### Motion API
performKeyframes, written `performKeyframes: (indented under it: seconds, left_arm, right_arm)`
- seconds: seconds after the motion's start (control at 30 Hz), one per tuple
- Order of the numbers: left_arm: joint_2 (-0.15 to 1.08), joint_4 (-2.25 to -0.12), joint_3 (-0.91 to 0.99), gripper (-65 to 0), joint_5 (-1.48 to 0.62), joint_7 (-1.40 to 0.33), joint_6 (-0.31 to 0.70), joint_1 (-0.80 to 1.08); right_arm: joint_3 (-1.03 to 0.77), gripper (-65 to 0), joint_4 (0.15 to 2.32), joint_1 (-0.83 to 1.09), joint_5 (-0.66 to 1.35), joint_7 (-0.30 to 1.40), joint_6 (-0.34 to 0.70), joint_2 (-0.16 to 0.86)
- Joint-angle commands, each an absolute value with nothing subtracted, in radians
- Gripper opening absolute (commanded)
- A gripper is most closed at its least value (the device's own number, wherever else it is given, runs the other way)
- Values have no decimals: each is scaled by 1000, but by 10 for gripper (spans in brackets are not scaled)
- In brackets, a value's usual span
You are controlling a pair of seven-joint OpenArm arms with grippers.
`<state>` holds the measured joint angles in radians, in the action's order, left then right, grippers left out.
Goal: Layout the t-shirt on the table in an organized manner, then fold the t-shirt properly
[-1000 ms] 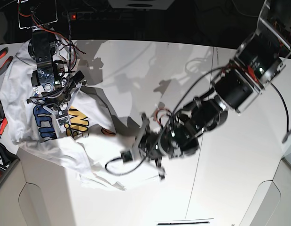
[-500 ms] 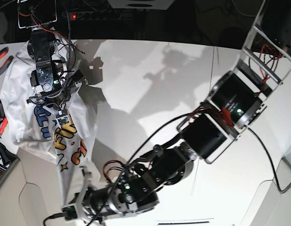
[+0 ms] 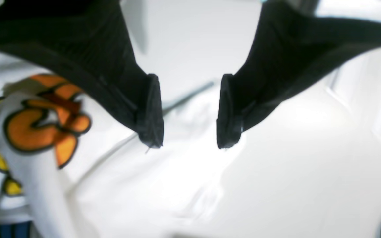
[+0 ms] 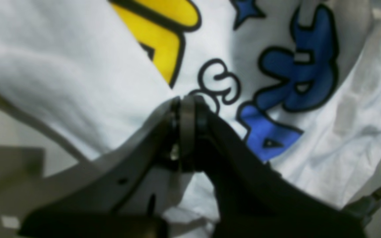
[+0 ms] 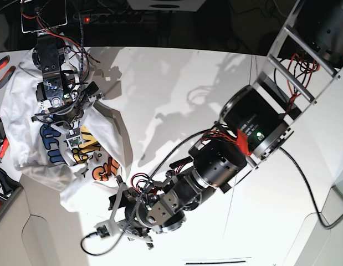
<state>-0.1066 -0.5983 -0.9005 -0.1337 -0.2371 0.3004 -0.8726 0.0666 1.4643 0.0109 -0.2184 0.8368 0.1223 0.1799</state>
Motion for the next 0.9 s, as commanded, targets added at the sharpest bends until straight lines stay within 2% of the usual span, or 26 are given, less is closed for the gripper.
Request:
performKeyframes:
  seconds: [0.0, 0.13, 0.27, 0.43, 0.47, 0.67, 0.77, 0.87]
  left_arm:
    - [-88, -636, -888, -353, -166, -247, 289, -910]
    - [16, -767, -850, -354, -304, -385, 380, -860]
    - [92, -897, -779, -354, -413, -496, 435, -756]
    - [93, -957, -737, -353, -436, -515, 457, -638]
    - [87, -956, -737, -353, -433, -493, 453, -624]
    - [18, -943, -735, -352, -327, -452, 270, -599]
    - [-29, -943, -709, -352, -286, -452, 219, -601]
    - [-74, -932, -662, -352, -287, -453, 212, -601]
  right_arm:
    - [67, -650, 1494, 10, -199, 865, 139, 183]
    - [67, -650, 1633, 9, -199, 863, 131, 182]
    - [67, -650, 1738, 2, -215, 812, 63, 182]
    - [65, -650, 1664, -28, -248, 811, 45, 179]
    - [65, -650, 1637, -31, -248, 812, 46, 179]
    - [65, -650, 1452, -30, -293, 853, 48, 180]
    - [65, -650, 1369, -30, -292, 881, 59, 180]
    - [65, -650, 1316, -27, -292, 896, 80, 180]
